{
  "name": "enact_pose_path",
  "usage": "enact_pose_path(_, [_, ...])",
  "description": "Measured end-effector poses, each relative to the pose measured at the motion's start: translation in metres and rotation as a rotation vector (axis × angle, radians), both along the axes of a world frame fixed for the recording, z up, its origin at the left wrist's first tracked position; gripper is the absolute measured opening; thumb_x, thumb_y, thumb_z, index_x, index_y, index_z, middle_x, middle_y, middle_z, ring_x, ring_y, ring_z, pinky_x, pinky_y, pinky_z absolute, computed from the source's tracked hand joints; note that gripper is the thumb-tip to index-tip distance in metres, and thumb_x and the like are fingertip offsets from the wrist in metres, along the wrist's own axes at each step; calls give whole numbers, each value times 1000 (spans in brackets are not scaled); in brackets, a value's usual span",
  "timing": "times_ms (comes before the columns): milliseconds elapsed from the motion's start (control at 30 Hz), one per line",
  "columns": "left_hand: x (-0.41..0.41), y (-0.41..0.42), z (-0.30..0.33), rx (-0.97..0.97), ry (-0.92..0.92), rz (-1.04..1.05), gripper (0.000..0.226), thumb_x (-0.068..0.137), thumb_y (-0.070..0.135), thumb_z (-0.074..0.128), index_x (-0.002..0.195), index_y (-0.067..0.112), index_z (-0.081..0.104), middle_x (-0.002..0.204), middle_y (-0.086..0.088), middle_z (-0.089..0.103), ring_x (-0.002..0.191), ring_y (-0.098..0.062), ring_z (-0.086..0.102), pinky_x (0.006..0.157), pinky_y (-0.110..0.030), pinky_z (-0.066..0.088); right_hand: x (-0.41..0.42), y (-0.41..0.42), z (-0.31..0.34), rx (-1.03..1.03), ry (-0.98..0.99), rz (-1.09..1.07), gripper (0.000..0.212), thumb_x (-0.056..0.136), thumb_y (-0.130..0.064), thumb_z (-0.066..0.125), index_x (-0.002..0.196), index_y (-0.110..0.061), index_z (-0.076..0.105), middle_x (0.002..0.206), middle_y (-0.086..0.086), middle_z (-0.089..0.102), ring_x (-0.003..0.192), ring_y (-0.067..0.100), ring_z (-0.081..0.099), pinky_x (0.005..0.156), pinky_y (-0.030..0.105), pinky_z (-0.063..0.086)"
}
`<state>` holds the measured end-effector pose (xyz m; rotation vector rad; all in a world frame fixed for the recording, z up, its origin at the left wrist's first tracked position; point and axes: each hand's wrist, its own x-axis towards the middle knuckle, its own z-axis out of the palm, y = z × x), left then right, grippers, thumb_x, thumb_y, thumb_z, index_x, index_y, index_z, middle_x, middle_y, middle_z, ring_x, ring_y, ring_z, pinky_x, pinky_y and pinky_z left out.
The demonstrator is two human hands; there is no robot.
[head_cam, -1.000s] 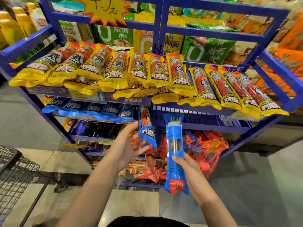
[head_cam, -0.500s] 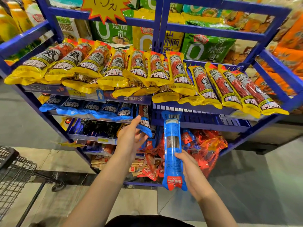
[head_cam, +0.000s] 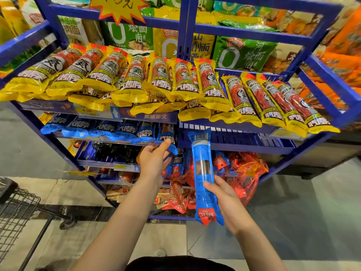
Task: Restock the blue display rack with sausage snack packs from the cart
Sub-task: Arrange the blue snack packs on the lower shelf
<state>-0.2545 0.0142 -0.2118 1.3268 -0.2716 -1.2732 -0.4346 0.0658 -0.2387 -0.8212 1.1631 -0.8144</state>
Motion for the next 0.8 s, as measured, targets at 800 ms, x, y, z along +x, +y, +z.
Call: enact_pose_path(800, [-3,78,9,-66,27,-434,28,70,19,68,87,0,56,91,-18,71,74,-19,69,62,-25,56,-42,6,19,-1078,1107,-103,61,66,4,51,124,-17,55,138,7,44,132,26,35,114,38,20])
